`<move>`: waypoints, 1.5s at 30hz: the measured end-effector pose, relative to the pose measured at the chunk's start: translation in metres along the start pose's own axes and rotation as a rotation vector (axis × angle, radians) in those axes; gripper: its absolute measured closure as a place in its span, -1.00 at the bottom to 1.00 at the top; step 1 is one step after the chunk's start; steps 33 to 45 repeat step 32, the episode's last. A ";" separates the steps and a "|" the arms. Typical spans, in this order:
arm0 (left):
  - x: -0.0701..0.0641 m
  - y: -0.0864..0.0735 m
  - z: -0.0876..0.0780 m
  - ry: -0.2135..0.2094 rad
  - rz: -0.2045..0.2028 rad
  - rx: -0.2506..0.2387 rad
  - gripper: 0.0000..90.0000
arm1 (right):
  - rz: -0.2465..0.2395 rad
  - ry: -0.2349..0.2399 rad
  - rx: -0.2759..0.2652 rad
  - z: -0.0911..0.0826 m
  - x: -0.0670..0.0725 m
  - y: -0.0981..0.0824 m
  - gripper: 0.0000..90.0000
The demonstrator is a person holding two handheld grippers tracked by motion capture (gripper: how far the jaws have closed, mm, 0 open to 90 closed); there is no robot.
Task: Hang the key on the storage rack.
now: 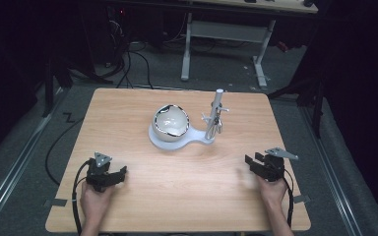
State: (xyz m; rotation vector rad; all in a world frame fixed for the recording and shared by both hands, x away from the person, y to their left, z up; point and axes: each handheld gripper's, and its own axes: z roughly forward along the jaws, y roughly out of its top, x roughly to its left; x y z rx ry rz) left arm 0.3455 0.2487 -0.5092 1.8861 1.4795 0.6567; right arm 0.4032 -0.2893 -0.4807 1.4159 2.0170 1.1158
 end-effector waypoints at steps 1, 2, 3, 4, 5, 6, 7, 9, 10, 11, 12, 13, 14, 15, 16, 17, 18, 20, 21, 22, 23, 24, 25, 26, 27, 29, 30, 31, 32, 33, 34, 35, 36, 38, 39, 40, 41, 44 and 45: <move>0.000 0.000 0.000 0.000 0.000 0.000 -0.46 | -0.003 -0.001 0.004 0.001 0.000 0.000 0.11; 0.000 0.000 0.000 0.000 0.000 0.000 -0.46 | -0.004 -0.002 0.006 0.002 0.000 -0.001 0.10; 0.000 0.000 0.000 0.000 0.000 0.000 -0.46 | -0.001 -0.004 0.010 0.003 0.000 -0.001 0.11; 0.000 0.000 0.000 0.000 0.000 0.000 -0.46 | -0.004 -0.006 0.012 0.004 0.000 -0.001 0.10; 0.000 0.000 0.000 0.000 0.000 0.000 -0.46 | -0.004 -0.008 0.016 0.005 0.001 -0.002 0.10; 0.000 0.000 0.000 0.000 0.000 0.000 -0.46 | -0.004 -0.011 0.019 0.006 0.001 -0.002 0.10; 0.000 0.000 0.000 0.000 0.000 0.000 -0.46 | -0.014 -0.013 0.021 0.007 0.001 -0.002 0.10; 0.000 0.000 0.000 0.000 0.000 0.000 -0.46 | -0.017 -0.017 0.031 0.010 0.002 -0.003 0.10; 0.000 0.000 0.000 0.000 0.000 0.000 -0.46 | -0.017 -0.019 0.037 0.011 0.003 -0.004 0.09; 0.000 0.000 0.000 0.000 0.000 0.000 -0.46 | -0.026 -0.022 0.040 0.013 0.003 -0.004 0.09; 0.000 0.000 0.000 0.000 0.000 0.000 -0.46 | -0.030 -0.027 0.049 0.015 0.004 -0.005 0.09; 0.000 0.000 0.000 0.000 0.000 0.000 -0.46 | -0.031 -0.028 0.052 0.017 0.004 -0.006 0.08; 0.000 0.000 0.000 0.000 0.000 0.000 -0.46 | -0.029 -0.030 0.055 0.018 0.005 -0.006 0.08; 0.000 0.000 0.000 0.000 0.000 0.000 -0.46 | -0.035 -0.032 0.057 0.020 0.005 -0.007 0.08; 0.000 0.000 0.000 0.000 0.000 0.000 -0.46 | -0.031 -0.034 0.062 0.021 0.006 -0.007 0.08; 0.000 0.000 0.000 0.000 0.000 0.000 -0.46 | -0.034 -0.033 0.065 0.023 0.006 -0.007 0.07; 0.000 0.000 0.000 0.000 0.000 0.000 -0.46 | -0.034 -0.036 0.070 0.024 0.007 -0.008 0.08; 0.000 0.000 0.000 0.000 0.000 0.000 -0.46 | -0.045 -0.049 0.082 0.027 0.007 -0.008 0.07; 0.000 0.000 0.000 0.000 0.000 0.000 -0.46 | -0.049 -0.056 0.084 0.027 0.008 -0.008 0.07; 0.000 0.000 0.000 0.000 0.000 0.000 -0.46 | -0.050 -0.056 0.082 0.027 0.009 -0.008 0.07; 0.000 0.000 0.000 0.000 0.000 0.000 -0.46 | -0.055 -0.058 0.086 0.028 0.009 -0.008 0.05; 0.000 0.000 0.000 0.000 0.000 0.000 -0.46 | -0.058 -0.062 0.094 0.028 0.010 -0.008 0.03; 0.000 0.000 0.000 0.000 0.000 0.000 -0.46 | -0.072 -0.066 0.108 0.029 0.010 -0.007 -0.01; 0.000 0.000 0.000 0.000 0.000 0.000 -0.46 | -0.088 -0.073 0.111 0.030 0.012 -0.007 -0.03; 0.000 0.000 0.000 0.000 0.000 0.000 -0.46 | -0.097 -0.075 0.112 0.030 0.013 -0.007 -0.03; 0.000 0.000 0.000 0.000 0.000 0.000 -0.46 | -0.089 -0.065 0.114 0.030 0.012 -0.007 -0.07; 0.000 0.000 0.000 0.000 0.000 0.000 -0.46 | -0.093 -0.065 0.116 0.030 0.013 -0.007 -0.08; 0.000 0.000 0.000 0.000 0.000 0.000 -0.46 | -0.092 -0.065 0.116 0.030 0.013 -0.007 -0.09; 0.000 0.000 0.000 0.000 0.000 0.000 -0.46 | -0.091 -0.064 0.117 0.030 0.013 -0.007 -0.10; 0.000 0.000 0.000 0.000 0.000 0.000 -0.46 | -0.091 -0.064 0.117 0.030 0.013 -0.007 -0.10; 0.000 0.000 0.000 0.000 0.000 0.000 -0.46 | -0.091 -0.064 0.117 0.030 0.013 -0.007 -0.10; 0.000 0.000 0.000 0.000 0.000 0.000 -0.46 | -0.091 -0.064 0.117 0.030 0.013 -0.007 -0.10; 0.000 0.000 0.000 0.000 0.000 0.000 -0.46 | -0.091 -0.064 0.117 0.030 0.013 -0.007 -0.10; 0.000 0.000 0.000 0.000 0.000 0.000 -0.46 | -0.091 -0.064 0.117 0.030 0.013 -0.007 -0.10; 0.000 0.000 0.000 0.000 0.000 0.000 -0.46 | -0.091 -0.064 0.117 0.030 0.013 -0.007 -0.10; 0.000 0.000 0.000 0.000 0.000 0.000 -0.46 | -0.091 -0.064 0.117 0.030 0.013 -0.007 -0.10; 0.000 0.000 0.000 0.000 0.000 0.000 -0.46 | -0.091 -0.064 0.117 0.030 0.013 -0.007 -0.10; 0.000 0.000 0.000 0.000 0.000 0.000 -0.46 | -0.091 -0.064 0.117 0.030 0.013 -0.007 -0.10; 0.000 0.000 0.000 0.000 0.000 0.000 -0.46 | -0.091 -0.064 0.117 0.030 0.013 -0.007 -0.10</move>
